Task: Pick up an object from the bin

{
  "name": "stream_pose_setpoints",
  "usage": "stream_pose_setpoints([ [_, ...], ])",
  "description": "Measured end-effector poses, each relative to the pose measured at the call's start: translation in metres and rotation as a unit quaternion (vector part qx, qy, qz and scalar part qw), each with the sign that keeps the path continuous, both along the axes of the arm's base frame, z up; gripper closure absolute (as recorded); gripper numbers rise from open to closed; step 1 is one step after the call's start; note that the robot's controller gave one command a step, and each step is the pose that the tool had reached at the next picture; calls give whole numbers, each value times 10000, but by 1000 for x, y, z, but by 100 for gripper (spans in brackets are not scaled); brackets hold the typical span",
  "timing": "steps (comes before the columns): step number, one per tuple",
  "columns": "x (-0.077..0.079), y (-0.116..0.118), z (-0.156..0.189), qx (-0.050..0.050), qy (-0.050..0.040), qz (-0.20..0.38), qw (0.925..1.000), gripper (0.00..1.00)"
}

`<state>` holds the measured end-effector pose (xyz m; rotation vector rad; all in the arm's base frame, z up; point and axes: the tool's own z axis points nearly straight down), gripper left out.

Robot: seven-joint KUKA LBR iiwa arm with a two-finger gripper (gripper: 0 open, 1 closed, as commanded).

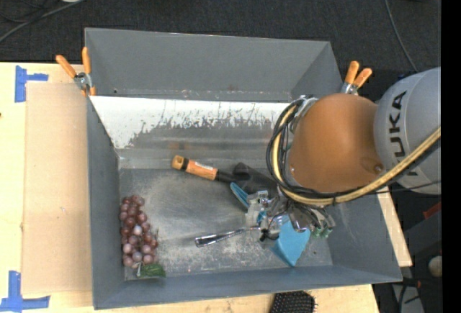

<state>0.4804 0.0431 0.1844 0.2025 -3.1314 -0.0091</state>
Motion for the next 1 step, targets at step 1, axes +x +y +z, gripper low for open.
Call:
stream_pose_setpoints([
  [1,2,0,40,3,-53,-6,10000,100],
])
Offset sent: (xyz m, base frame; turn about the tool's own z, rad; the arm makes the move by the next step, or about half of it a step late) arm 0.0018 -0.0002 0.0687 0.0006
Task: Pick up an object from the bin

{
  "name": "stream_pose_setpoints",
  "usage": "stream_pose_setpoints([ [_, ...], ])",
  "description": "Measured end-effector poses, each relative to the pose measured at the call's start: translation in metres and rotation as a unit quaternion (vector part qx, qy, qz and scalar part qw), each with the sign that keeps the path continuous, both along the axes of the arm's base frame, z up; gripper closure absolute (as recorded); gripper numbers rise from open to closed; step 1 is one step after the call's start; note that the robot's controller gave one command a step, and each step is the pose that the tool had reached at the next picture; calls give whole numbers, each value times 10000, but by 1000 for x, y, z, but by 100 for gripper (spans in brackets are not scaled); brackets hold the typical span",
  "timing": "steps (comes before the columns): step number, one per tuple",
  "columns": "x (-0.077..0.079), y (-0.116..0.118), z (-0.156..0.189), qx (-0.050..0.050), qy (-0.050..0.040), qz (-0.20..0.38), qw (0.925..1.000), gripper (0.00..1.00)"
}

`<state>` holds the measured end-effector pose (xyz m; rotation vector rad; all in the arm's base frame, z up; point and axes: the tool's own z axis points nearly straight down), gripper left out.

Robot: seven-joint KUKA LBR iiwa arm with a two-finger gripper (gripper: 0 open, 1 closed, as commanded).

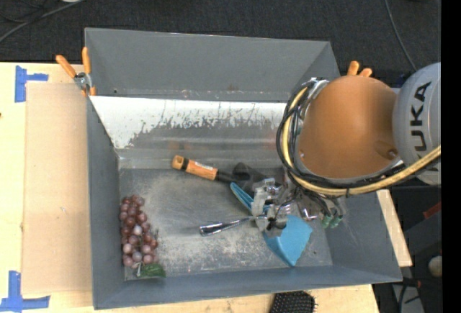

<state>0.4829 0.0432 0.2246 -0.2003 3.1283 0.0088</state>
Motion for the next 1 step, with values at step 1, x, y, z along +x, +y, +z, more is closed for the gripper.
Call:
stream_pose_setpoints([
  [1,0,0,19,1,14,-9,10000,100],
])
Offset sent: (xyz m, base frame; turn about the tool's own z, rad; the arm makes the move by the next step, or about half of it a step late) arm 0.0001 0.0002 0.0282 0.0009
